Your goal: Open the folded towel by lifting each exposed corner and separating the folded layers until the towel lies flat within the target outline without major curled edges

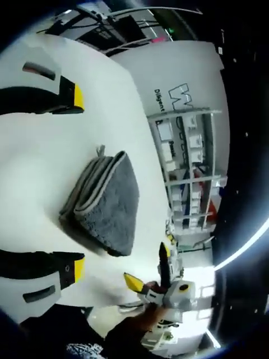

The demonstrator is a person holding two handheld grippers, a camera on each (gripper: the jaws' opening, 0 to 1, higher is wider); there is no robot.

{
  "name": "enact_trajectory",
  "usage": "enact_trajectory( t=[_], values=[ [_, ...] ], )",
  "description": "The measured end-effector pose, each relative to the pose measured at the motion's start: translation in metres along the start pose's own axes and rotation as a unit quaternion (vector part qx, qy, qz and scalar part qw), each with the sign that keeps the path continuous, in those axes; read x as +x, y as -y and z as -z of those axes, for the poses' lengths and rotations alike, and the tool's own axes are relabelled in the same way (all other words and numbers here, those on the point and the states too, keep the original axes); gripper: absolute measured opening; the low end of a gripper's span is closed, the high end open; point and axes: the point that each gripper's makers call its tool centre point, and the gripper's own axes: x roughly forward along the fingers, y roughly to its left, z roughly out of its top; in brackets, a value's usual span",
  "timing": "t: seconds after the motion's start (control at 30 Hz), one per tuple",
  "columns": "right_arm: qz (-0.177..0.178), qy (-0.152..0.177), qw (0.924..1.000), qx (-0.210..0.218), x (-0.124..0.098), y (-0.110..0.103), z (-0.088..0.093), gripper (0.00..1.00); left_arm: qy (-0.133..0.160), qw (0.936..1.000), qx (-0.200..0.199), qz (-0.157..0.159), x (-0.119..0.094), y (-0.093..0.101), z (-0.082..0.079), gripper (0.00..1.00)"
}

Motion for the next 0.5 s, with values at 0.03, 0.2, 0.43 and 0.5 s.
enact_trajectory(
  t=[0.03,0.2,0.43,0.5],
  values=[
    [0.002,-0.001,1.0000,-0.006,-0.001,0.002,-0.004,1.00,0.016,0.9996,-0.023,-0.004,0.001,0.003,-0.005,1.00],
    [0.012,-0.002,0.9992,-0.039,-0.006,0.016,-0.023,1.00,0.057,0.9921,-0.111,0.011,0.000,0.027,-0.013,1.00],
    [0.018,0.000,0.9974,-0.069,-0.008,0.024,-0.045,1.00,0.099,0.9719,-0.214,0.005,-0.006,0.035,-0.019,1.00],
    [0.019,0.001,0.9970,-0.075,-0.008,0.025,-0.050,1.00,0.098,0.9633,-0.249,0.024,-0.007,0.045,-0.017,1.00]
  ],
)
